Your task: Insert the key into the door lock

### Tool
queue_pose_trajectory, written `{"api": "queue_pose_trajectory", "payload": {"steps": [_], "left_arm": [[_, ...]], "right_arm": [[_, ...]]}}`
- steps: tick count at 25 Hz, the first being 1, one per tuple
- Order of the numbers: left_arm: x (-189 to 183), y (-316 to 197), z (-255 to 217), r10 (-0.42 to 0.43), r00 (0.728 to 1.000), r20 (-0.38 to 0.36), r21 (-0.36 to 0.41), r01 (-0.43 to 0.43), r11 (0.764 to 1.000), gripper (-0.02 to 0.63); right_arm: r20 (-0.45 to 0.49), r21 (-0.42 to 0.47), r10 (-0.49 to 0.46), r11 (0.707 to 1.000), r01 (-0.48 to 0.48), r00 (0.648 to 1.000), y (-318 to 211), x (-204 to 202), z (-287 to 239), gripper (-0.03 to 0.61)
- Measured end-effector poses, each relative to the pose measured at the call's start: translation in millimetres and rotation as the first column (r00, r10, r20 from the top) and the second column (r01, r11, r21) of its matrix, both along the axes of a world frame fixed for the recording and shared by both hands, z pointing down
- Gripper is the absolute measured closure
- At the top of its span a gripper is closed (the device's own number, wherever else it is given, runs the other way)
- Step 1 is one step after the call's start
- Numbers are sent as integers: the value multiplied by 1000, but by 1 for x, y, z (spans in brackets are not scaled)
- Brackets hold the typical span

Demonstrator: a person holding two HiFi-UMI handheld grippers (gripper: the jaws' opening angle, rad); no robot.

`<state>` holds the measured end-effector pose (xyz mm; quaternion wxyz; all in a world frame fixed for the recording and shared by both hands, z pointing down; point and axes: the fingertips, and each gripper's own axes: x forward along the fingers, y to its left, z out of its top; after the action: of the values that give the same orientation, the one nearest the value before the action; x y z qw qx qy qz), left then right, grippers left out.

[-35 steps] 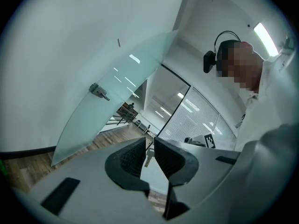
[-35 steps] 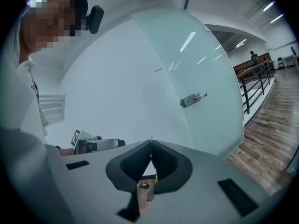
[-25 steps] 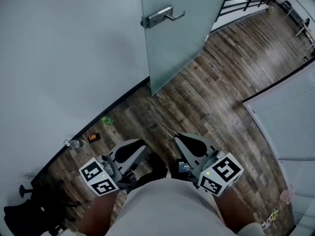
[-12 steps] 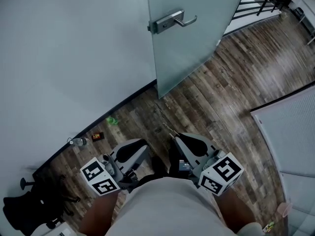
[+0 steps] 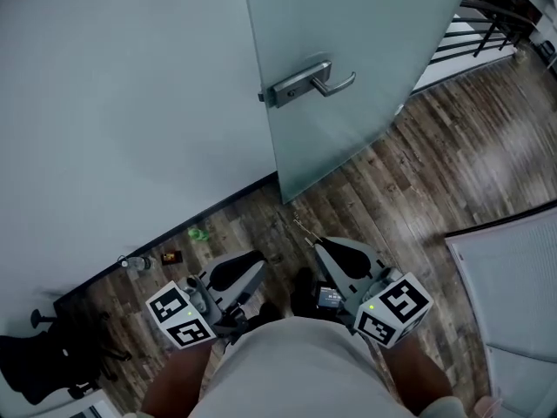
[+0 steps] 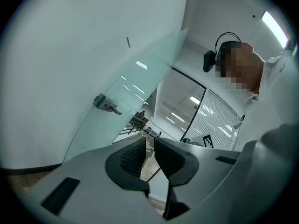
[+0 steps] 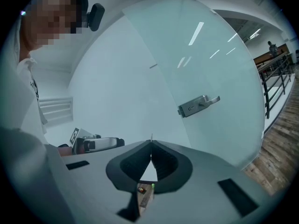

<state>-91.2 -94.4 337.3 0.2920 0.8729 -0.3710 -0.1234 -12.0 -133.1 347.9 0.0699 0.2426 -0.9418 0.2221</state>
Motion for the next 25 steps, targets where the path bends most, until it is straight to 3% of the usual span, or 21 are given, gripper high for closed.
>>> {"api": "queue_pose_trajectory", "payload": {"steps": [8,16,25], "left_arm": [[14,-34,2,-36,999,4,-11,36,999,546],[5,-47,6,-49,999,5,-28,50,998,546],[-16,-74,9,29,1000,-11,-46,-30,998,546]], "right_arm": [[3,-20,-28,999,28,1000,-36,15,8,563],[-12,-31,-8,1000,7,1000,-56,18,14,563],[-42,-50,95,994,-97,995,-82,9,21,563]]}}
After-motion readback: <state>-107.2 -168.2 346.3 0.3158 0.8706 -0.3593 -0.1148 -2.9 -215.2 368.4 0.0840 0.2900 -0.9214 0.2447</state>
